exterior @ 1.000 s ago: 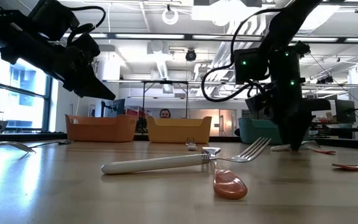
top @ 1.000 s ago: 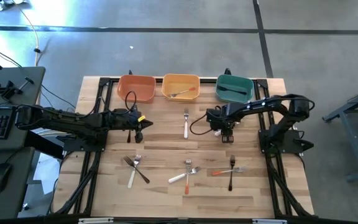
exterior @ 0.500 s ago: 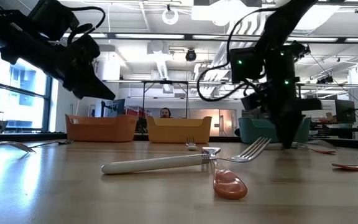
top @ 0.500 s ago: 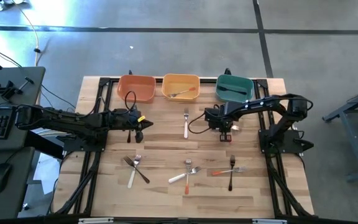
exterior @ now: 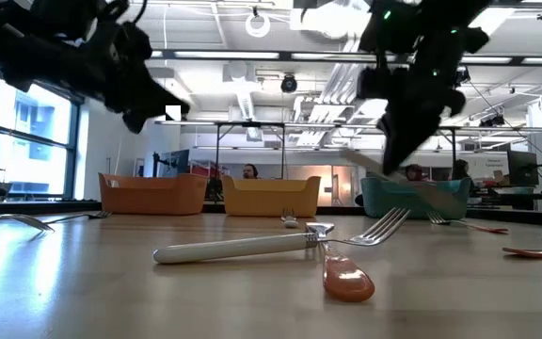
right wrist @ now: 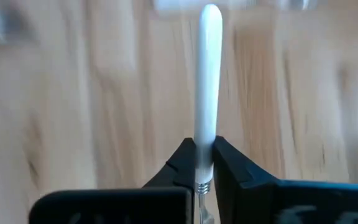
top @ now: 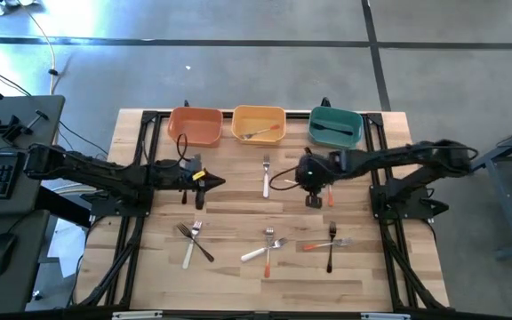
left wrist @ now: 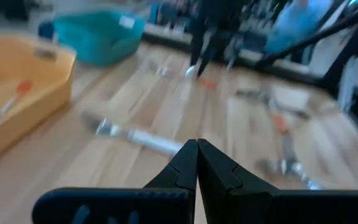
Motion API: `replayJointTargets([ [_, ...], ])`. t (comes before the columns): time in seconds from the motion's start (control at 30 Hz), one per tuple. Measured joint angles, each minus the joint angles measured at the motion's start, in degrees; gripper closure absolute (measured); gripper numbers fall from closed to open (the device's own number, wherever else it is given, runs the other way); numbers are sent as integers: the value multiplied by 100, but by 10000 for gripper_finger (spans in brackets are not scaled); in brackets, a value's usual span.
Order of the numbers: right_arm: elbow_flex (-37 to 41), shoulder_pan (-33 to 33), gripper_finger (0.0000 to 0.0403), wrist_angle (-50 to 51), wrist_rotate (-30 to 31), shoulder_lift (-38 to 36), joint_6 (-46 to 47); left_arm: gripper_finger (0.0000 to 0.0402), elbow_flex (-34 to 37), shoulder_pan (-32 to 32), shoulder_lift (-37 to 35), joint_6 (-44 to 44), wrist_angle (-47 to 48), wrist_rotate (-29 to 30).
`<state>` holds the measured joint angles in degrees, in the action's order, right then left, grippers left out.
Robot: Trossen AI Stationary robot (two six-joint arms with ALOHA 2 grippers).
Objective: Sort silverware by color (type)
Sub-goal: Put the white fork into the orange bin
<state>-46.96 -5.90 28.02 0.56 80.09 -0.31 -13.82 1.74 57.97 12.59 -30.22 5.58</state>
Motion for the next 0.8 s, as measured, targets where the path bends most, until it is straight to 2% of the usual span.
replayJointTargets([
  [0.13, 858, 196, 397, -2447, 295, -590, 198, 399, 0, -85, 586, -362, -1106, 152],
  [0.23, 1385, 266, 397, -4401, 412, -704, 226, 387, -100, -84, 1173, -582, -1800, 127],
  [0.37, 1693, 270, 397, -6098, 477, -658, 156, 354, -514, -120, 1899, -628, -2307, 112],
  [0.63, 1705, 463, 397, -6943, 251, -612, -28, 263, -1728, -139, 2938, -1072, -2317, 60],
  [0.8, 1705, 679, 396, -7119, 239, -610, -163, 228, -2261, 22, 3302, -975, -2324, -118],
])
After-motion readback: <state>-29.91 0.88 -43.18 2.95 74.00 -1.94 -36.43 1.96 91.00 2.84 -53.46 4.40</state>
